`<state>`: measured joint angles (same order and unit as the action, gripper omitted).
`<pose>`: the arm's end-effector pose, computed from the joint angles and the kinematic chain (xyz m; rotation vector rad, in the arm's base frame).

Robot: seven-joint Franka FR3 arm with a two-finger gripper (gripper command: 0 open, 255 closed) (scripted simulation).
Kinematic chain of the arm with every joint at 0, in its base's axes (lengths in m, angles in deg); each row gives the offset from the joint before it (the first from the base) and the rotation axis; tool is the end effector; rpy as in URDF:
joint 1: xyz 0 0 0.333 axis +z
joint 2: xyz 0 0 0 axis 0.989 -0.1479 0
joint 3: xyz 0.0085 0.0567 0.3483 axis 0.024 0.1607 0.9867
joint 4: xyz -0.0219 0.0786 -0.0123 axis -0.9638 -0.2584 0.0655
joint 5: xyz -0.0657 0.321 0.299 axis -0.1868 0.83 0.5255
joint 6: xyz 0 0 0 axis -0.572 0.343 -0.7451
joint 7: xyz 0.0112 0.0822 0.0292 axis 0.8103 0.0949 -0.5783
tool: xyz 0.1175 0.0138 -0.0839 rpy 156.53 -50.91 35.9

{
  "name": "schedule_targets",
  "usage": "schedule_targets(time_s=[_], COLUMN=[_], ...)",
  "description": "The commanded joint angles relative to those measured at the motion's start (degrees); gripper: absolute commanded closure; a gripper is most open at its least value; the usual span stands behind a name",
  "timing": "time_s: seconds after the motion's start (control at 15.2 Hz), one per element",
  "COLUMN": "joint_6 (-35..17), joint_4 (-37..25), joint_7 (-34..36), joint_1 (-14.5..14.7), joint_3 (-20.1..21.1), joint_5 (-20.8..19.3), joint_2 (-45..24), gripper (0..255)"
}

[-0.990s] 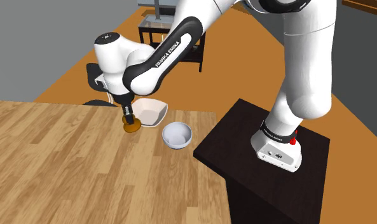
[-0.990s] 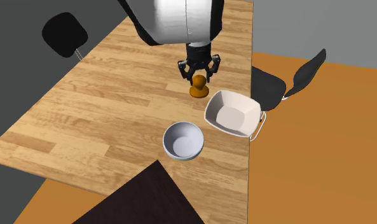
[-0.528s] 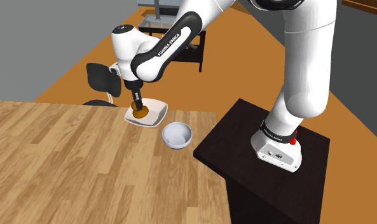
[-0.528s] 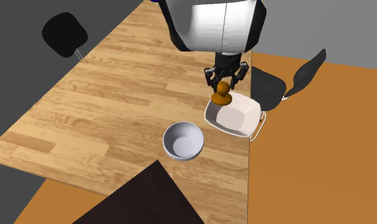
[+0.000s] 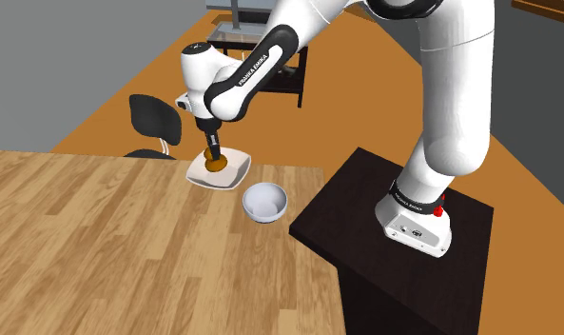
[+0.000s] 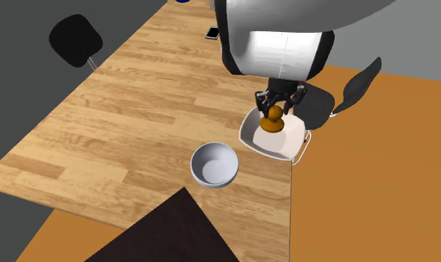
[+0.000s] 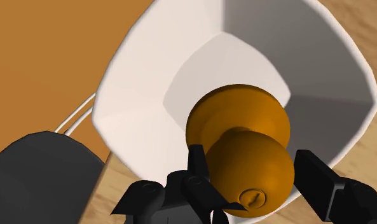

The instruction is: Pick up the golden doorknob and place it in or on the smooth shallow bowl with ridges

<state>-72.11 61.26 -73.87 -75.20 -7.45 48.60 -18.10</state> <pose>0.6342 0.2514 0.2070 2.6706 1.5185 0.0860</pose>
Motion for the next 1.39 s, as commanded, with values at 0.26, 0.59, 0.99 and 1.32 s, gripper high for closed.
schedule_targets(time_s=[0.26,0.59,0.99,1.32], joint_6=[-3.3,-4.4,-4.4,-4.4], joint_4=[0.1,0.0,0.0,0.0], joint_7=[1.3,1.8,1.8,1.8], joint_1=[0.9,1.2,1.2,1.2], joint_3=[-1.1,-1.6,-1.6,-1.6], joint_5=[-1.7,-2.2,-2.2,-2.2], joint_2=[-3.3,-4.5,-4.5,-4.5], gripper=[255,255,0,0])
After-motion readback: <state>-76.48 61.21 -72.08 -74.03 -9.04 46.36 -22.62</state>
